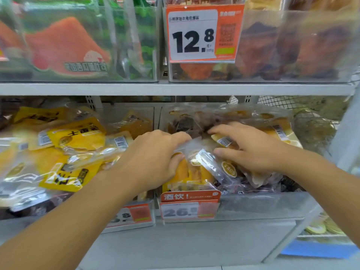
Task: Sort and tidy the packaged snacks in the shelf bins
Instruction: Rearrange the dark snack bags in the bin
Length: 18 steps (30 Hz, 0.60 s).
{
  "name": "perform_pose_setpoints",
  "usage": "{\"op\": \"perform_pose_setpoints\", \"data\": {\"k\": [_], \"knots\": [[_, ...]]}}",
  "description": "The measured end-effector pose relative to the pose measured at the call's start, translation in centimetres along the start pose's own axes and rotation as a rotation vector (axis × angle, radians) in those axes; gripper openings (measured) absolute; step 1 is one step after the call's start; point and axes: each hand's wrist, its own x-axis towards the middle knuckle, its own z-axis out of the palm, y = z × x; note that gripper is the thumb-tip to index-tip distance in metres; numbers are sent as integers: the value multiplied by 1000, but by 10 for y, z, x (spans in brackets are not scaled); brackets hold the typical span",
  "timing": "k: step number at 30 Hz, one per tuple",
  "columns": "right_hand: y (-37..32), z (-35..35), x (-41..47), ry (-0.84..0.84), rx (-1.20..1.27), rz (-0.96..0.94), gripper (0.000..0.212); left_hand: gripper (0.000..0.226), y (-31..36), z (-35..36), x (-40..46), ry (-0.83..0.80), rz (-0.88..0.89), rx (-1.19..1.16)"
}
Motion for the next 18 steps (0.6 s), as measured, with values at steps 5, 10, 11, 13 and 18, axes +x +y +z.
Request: {"op": "perform_pose_setpoints", "data": {"k": [5,10,11,13,18], "knots": [[-12,-12,7,147,54,-65,70,14,-1,-1,1,-10,-17,-52],[-32,-3,45,58,199,-103,60,23,-3,-4,2,-48,40,-95],[-31,-1,58,52,219,-54,54,26,-5,-3,1,-64,44,-98],[-26,2,84,-34,90,4,56,31,-7,0,0,-67,59,-98],[-18,-5,118,-296,73,-25,76,21,-15,0,-1,-71,103,-170]]}}
